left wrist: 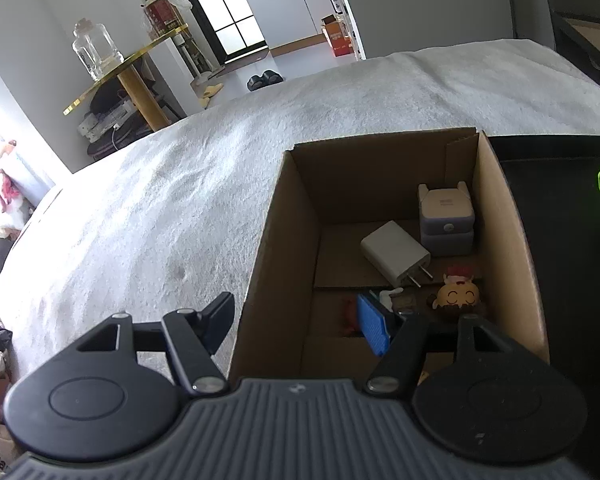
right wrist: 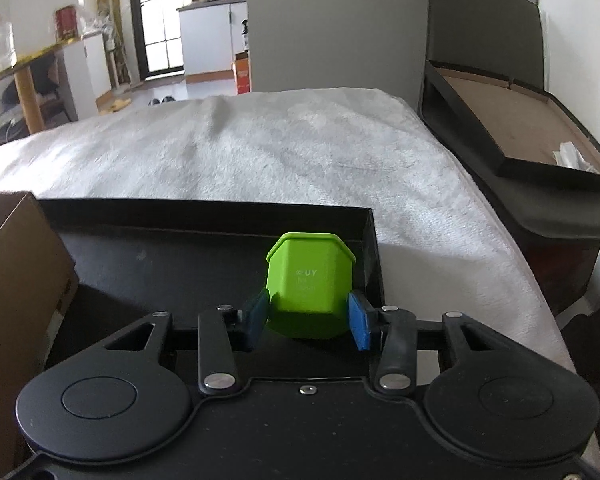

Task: Organize rigid objects
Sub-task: 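Move the right tool to the green hexagonal cup and grasp it, then lift the green cup into the box and open the right gripper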

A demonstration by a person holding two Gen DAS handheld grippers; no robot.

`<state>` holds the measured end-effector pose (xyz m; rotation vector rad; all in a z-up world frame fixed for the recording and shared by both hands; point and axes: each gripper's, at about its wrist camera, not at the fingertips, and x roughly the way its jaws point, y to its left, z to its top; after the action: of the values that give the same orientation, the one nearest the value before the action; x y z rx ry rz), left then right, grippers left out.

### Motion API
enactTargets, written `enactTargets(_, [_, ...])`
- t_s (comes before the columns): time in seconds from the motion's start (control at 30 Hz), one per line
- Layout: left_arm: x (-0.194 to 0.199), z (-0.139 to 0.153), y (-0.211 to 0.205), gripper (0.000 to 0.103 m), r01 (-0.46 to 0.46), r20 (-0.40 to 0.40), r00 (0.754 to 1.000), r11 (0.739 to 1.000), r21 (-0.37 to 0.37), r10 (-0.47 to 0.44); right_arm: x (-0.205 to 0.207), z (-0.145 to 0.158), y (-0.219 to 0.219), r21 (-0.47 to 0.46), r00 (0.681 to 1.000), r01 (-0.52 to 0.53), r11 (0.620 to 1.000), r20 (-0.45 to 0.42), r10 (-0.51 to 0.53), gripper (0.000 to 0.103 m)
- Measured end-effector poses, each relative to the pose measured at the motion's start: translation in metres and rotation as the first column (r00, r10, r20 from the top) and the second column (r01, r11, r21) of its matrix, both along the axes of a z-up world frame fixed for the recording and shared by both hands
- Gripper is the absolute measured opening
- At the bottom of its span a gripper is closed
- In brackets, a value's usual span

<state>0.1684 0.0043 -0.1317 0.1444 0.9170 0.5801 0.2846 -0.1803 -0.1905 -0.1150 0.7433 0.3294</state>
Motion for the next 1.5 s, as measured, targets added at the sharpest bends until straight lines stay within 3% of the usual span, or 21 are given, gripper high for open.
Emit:
enactTargets(0.53, [-0.010,0.002,0.008,0.066,0.002,0.031,1.000,0.999,-0.036,-0.001,-0.044,0.007,0.002,-0.011,0.994,-0.016,1.000,-0.111,0.015,0.043])
enactTargets(0.93, [-0.010,0.002,0.015,0.066,-0.012,0.033,0.999,0.999,-0.041,0.014,-0.022,-0.002,0.010,-0.015,0.996,-0.028,0.999,-0.083,0.027,0.051])
enactTargets(1.17, [-0.013,0.003,0.017,0.066,-0.014,0.041,0.999,0.999,-0.045,0.015,-0.024,-0.011,0.008,-0.012,0.989,-0.025,1.000,-0.144,0.023,0.047])
enactTargets(1.5, [-0.020,0.008,0.019,0.066,-0.019,0.056,0.998,0.998,-0.059,0.022,-0.047,0.016,0.010,0.003,0.995,-0.069,0.998,-0.069,0.069,0.046])
